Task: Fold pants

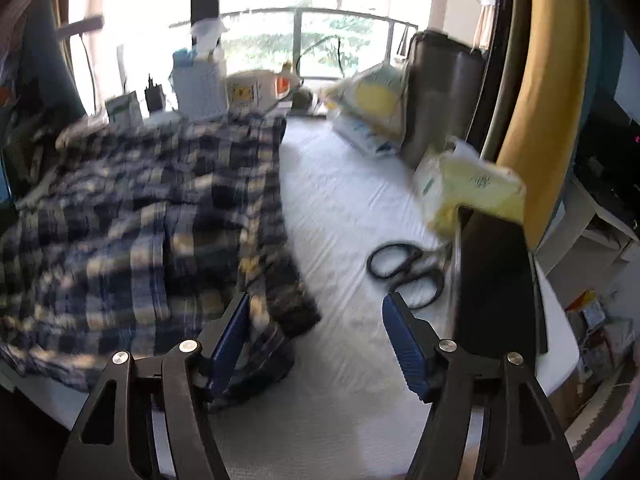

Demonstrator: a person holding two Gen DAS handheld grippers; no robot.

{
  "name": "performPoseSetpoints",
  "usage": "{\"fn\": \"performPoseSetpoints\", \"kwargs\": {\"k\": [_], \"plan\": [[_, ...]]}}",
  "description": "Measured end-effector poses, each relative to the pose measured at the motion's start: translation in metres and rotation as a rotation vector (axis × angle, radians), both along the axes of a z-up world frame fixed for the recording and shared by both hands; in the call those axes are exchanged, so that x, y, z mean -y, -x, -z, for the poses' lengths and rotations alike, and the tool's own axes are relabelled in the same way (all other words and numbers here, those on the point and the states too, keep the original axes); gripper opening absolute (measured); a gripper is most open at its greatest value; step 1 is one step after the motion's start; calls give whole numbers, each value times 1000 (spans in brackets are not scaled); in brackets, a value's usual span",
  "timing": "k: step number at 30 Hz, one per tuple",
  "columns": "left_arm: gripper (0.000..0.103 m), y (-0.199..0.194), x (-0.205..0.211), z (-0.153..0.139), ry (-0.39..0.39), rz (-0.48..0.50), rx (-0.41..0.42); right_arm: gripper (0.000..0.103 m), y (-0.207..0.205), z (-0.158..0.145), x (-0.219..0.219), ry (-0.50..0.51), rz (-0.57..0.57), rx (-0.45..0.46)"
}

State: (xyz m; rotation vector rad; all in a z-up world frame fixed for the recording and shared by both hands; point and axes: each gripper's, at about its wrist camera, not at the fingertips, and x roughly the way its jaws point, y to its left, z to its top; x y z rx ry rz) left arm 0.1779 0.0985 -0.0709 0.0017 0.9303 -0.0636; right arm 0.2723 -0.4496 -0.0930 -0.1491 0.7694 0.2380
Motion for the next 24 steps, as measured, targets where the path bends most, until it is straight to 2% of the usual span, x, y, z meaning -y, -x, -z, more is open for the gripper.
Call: {"fn": "performPoseSetpoints", "kwargs": {"k": [6, 10, 11, 12, 13, 15, 17, 19, 22, 24], "plan": [[58, -55, -18, -3, 15, -55, 35, 69, -37, -29, 0, 7, -24, 56], [56, -93, -38, 17, 5, -137, -25, 69, -65, -39, -5, -5, -35, 55], [50, -96, -41, 24, 9, -144, -44, 69, -70, -38, -10, -1, -43, 51], [29, -97, -43, 31, 14, -149, -67, 69, -74, -37, -14, 2, -53, 47], [17, -92, -43, 31, -5, -151, -42, 69, -77, -35, -19, 5, -68, 41], [3, -82, -40, 29, -7, -136, -57, 69, -83, -29, -28, 16, -93, 24], [2, -67, -35, 27, 1, -136, -68, 69, -88, -19, -36, 25, -109, 1], [2, -49, -25, 28, -46, -137, -63, 69, -94, -11, -40, 16, -119, -16], [2, -28, -18, 27, -48, -148, -74, 69, -100, -4, -44, 0, -123, -35], [7, -25, -23, 27, -61, -177, -65, 69, -104, -1, -45, -11, -128, -44]]}}
